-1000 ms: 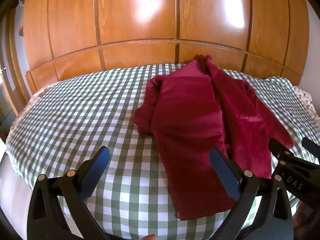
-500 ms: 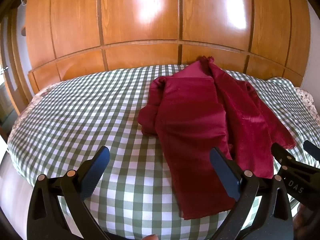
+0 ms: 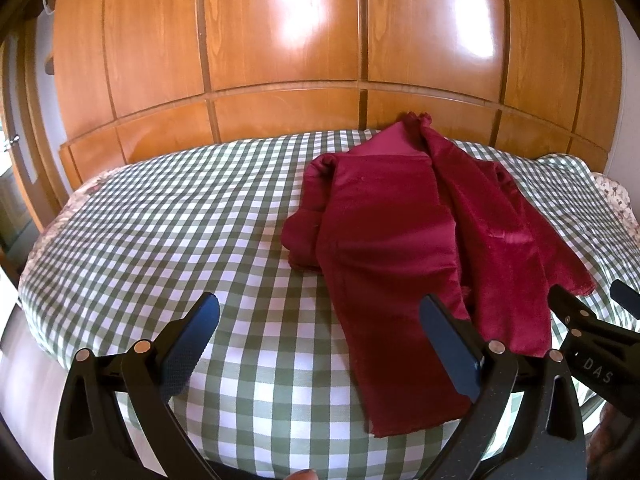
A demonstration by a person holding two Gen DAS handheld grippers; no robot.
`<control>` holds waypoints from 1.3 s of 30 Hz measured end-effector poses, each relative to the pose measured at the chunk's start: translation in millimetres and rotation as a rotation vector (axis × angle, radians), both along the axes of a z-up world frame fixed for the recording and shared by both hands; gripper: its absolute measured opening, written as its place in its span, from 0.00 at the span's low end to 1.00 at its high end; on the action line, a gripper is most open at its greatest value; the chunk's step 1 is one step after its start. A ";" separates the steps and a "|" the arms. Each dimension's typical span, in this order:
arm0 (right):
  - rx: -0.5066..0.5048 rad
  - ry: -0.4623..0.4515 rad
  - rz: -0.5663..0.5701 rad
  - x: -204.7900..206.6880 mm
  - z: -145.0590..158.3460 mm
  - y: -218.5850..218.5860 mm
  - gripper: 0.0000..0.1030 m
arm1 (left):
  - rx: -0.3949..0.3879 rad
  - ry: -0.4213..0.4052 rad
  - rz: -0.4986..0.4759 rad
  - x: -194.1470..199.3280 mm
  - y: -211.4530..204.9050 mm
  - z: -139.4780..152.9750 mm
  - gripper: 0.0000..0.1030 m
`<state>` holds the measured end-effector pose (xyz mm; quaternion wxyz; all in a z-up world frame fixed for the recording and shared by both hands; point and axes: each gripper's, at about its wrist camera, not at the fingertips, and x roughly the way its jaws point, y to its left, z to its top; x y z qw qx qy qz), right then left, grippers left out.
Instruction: Fold small clothes
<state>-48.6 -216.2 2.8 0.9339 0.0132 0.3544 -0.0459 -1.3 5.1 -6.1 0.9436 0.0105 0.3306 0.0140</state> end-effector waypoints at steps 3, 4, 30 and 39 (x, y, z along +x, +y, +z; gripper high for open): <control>0.003 -0.001 -0.002 -0.3 -0.7 -0.5 0.98 | 0.000 0.002 0.000 -0.5 -0.5 -0.1 0.96; 0.005 -0.001 -0.003 -0.2 -0.6 -1.2 0.98 | 0.002 0.003 0.000 -0.6 -0.7 -0.2 0.96; 0.048 0.029 -0.049 2.8 -7.1 -25.7 0.98 | 0.017 0.047 -0.057 3.5 -10.8 -11.4 0.96; 0.101 0.070 -0.054 4.3 -14.8 -41.4 0.98 | 0.064 0.083 -0.188 5.1 -22.0 -24.2 0.96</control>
